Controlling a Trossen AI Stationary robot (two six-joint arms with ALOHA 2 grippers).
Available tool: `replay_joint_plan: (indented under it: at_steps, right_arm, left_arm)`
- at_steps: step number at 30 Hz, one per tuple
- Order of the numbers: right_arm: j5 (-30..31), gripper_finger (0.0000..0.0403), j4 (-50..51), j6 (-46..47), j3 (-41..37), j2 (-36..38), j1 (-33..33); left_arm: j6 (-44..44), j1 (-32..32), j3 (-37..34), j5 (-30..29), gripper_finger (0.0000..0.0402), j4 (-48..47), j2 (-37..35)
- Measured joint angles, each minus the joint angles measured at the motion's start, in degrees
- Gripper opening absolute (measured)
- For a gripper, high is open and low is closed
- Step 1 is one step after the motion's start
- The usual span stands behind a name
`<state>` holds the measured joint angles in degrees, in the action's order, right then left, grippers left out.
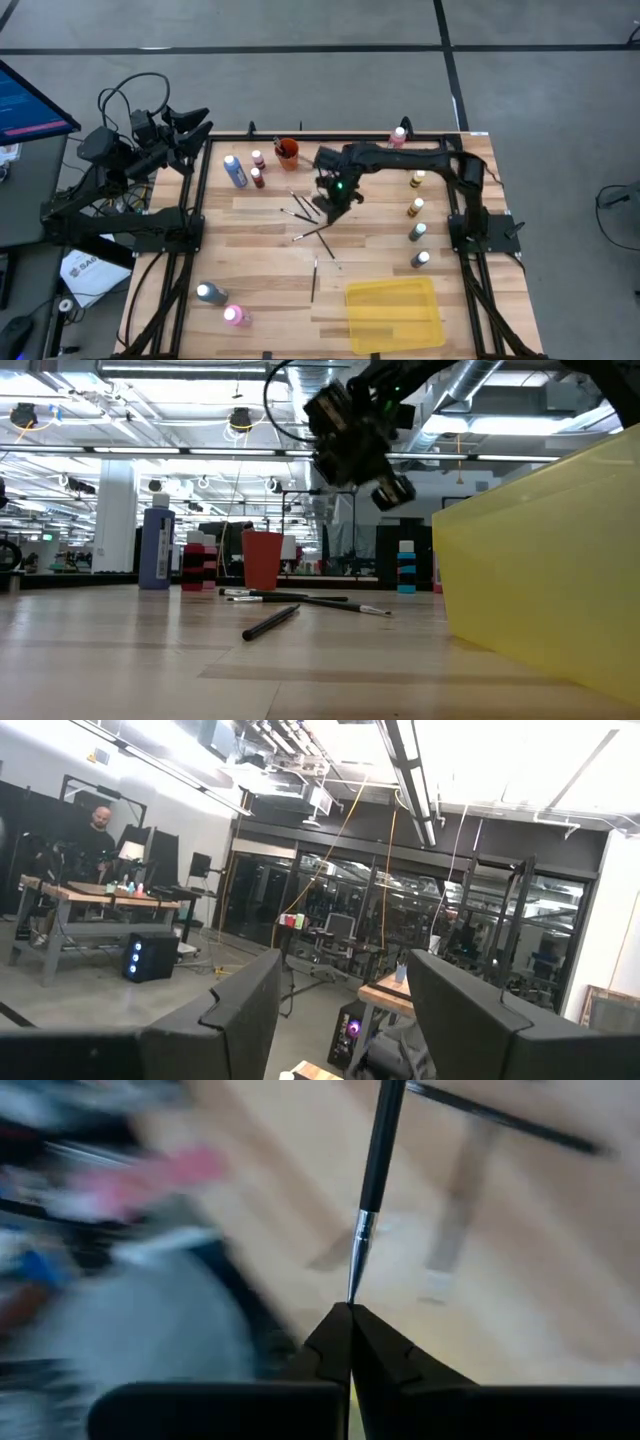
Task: Pick & Place Paint Supplies
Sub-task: Put the black paint brush into the orange cup
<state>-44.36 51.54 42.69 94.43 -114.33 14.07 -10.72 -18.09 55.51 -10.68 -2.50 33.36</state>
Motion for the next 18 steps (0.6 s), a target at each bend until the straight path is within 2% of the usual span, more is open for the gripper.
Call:
replay_joint_plan:
  at_steps: [4, 12, 14, 18]
  right_arm:
    - [-6.4, 0.0, -10.1, 12.7, 0.1, 1.6, 2.6]
    - [-9.9, 0.0, -32.1, 35.3, 0.1, 1.8, 9.2]
    - [-10.0, 0.0, -36.4, 38.9, 0.1, 1.6, 10.3]
    - [-9.8, 0.0, -37.3, 40.8, 0.1, 1.0, 12.3]
  left_arm:
    - [0.0, 0.0, 0.0, 0.0, 0.0211, 0.0, 0.0]
    - [0.0, 0.0, 0.0, 0.0, 0.0211, 0.1, 0.0]
    - [0.0, 0.0, 0.0, 0.0, 0.0211, 0.1, 0.0]
    - [0.0, 0.0, 0.0, 0.0, 0.0211, 0.1, 0.0]
